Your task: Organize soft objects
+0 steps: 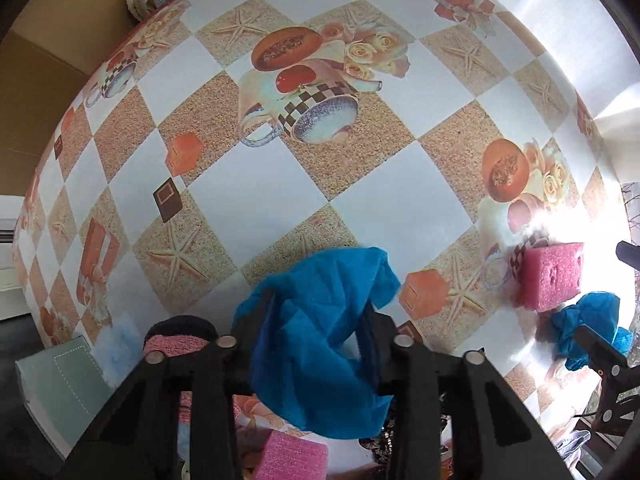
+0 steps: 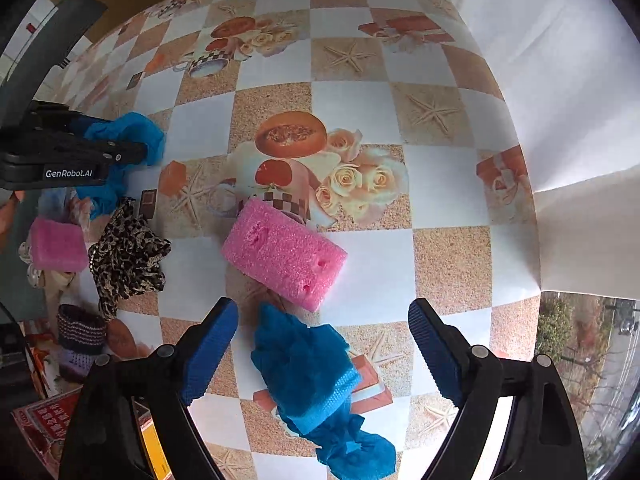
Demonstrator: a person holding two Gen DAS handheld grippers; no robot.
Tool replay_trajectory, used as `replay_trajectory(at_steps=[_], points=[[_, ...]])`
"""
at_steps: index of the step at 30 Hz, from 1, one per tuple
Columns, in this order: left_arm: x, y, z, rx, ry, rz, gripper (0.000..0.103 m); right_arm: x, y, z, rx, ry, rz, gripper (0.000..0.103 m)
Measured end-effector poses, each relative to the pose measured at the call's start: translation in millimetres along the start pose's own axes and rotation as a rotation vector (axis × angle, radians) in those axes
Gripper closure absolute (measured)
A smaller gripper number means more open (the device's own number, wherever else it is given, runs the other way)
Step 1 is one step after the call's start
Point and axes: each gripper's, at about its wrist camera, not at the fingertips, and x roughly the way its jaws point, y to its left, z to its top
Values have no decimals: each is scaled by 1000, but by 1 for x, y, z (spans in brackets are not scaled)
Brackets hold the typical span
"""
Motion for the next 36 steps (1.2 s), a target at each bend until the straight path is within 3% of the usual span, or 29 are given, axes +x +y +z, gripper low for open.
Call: replay_trajectory(at_steps=[4,9,11,15,21,25,36], points=[[-3,4,1,-49,-9,5,90,30,4,20,117,87,47,15],[-28,10,-10,-82,-81,-2,90,46,26,23,-5,87,-82,17],[-41,12,-16,-87,-129,-6,90,40,25,21,11,67,-68,26],[-69,21,-29,-115,-212,-58,90,18,8,19,91,24,15,27],[-107,19,-48,-106,-270,-22,90,-34,4,16,106,-72,63,27],[-120,15,-71,-119,-286,-7,90,-57,19,-8,102,-86,62,27],[-137,-3,-175,-152,-252,-33,90,-101,34,-103,130,-29,23,27]])
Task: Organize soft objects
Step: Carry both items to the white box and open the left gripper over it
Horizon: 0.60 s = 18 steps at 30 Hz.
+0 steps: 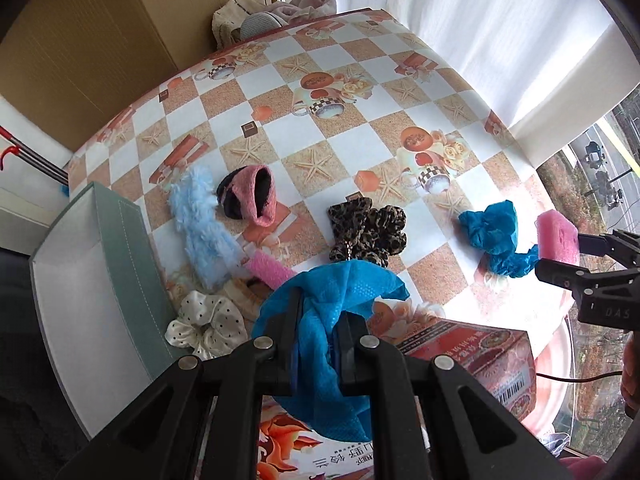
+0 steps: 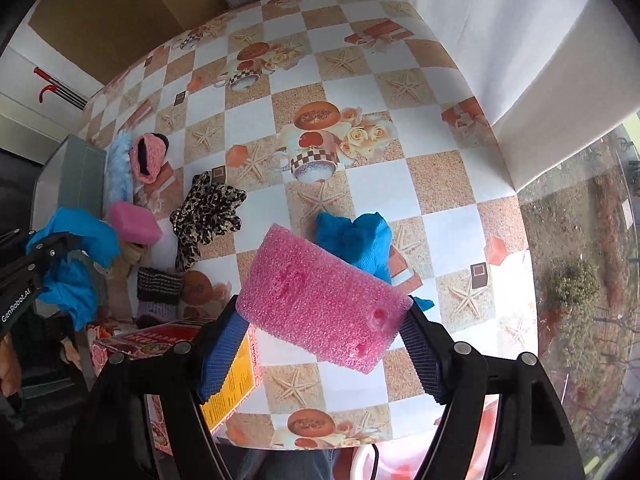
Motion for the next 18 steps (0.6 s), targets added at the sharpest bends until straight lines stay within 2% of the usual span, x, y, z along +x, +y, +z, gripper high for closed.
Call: replay_trajectory(at_steps=[10,18], points=[[-29,11,-66,-35,-11,2,90,-21,28,-76,-19,72,-3,27],[-42,36,-96,-98,-33,22,90,-40,82,-101,-149,63,17,27]])
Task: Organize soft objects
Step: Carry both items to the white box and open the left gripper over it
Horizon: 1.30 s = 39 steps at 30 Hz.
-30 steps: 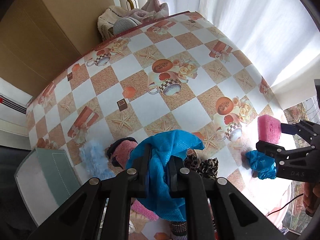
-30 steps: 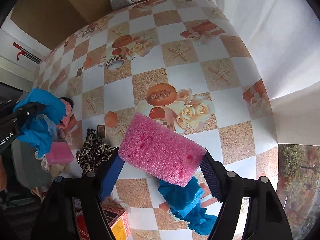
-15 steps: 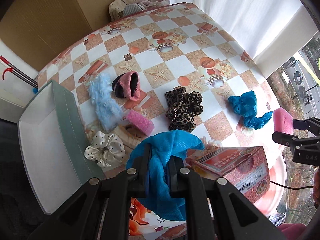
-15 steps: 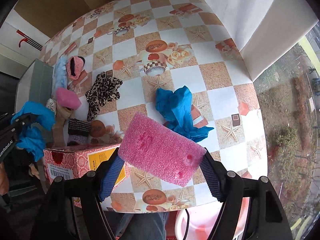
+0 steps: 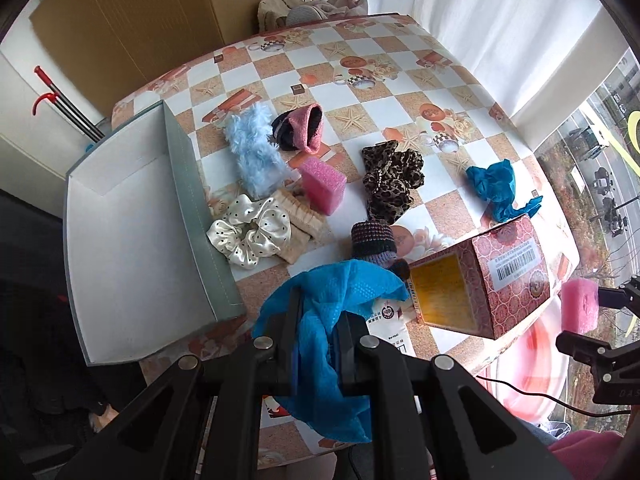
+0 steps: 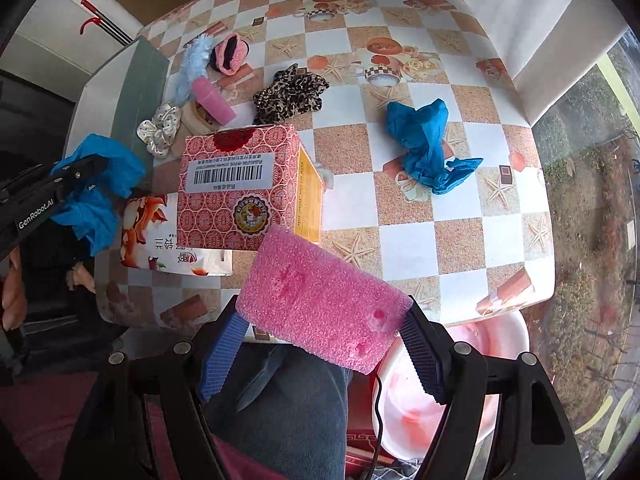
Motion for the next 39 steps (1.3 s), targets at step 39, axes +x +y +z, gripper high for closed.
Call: replay_trajectory(at_steps=[39], points=[[-2,171,-53,-478,-28,164,90,-5,245,139,-514,-66,97,27]])
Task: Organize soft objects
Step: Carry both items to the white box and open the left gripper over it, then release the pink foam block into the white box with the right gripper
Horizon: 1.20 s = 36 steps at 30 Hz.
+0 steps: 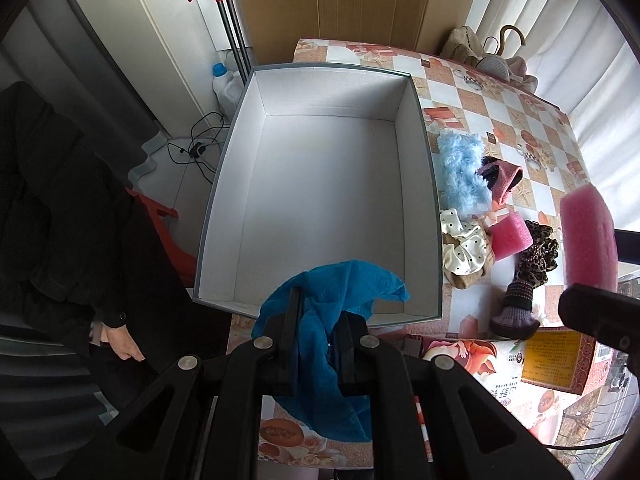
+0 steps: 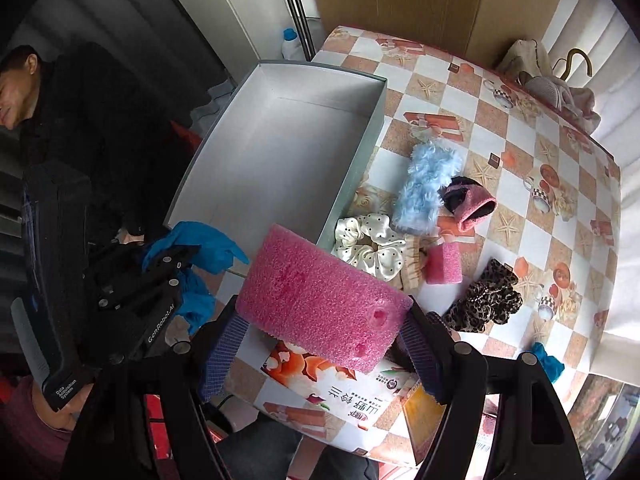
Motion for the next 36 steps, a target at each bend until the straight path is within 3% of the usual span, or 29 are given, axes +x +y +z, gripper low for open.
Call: replay_trajectory(at_steps=[18,25,26,28,29,30,31,32,33,36], points=[[38,32,28,-93,56,35,90,44,28,53,-50,33,71,27],[41,34,26,-88,53,0,89,51,30,60,-62,39,110,26],[39,33,26,-82,44,-11,81,51,30,61,-61,40,123,26],[35,30,25,-71,14,-12,49,51,29,63,-58,39,150,25],[32,30,24,-67,-4,-4,23,50,29,64,-57,41,159,25],[28,29,23,-65,-25,-4,16,50,28,65,-55,42,167,24],[25,29,21,-61,-36,-6,16,49,27,65,-51,41,167,23],[25,28,21,-56,-33,-7,15,48,26,65,-45,37,157,15],[25,29,21,-59,-31,-20,14,47,24,64,-35,32,139,1],[24,31,20,-72,-32,-47,12,43,13,63,10,43,138,0]])
